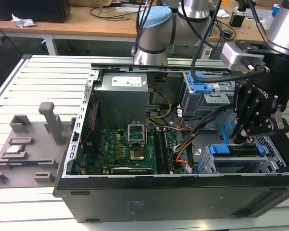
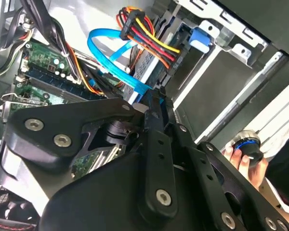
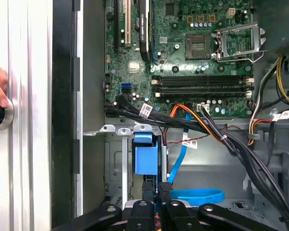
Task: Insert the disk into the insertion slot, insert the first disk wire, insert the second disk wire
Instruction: 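Insert the second disk wire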
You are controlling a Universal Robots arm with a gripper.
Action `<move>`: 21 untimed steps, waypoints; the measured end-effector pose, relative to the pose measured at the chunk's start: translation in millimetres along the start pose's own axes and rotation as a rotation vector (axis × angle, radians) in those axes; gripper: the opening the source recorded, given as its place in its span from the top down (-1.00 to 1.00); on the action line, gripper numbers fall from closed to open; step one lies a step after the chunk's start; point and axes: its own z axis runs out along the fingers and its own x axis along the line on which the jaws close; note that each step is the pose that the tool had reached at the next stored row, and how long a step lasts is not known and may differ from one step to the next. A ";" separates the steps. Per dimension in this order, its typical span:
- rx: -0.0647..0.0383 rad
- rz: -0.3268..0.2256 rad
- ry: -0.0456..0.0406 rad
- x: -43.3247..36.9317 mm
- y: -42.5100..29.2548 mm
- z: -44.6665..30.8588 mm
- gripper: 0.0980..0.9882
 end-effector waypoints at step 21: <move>-0.001 0.000 0.0009 -1.7 -9.4 16.1 0.86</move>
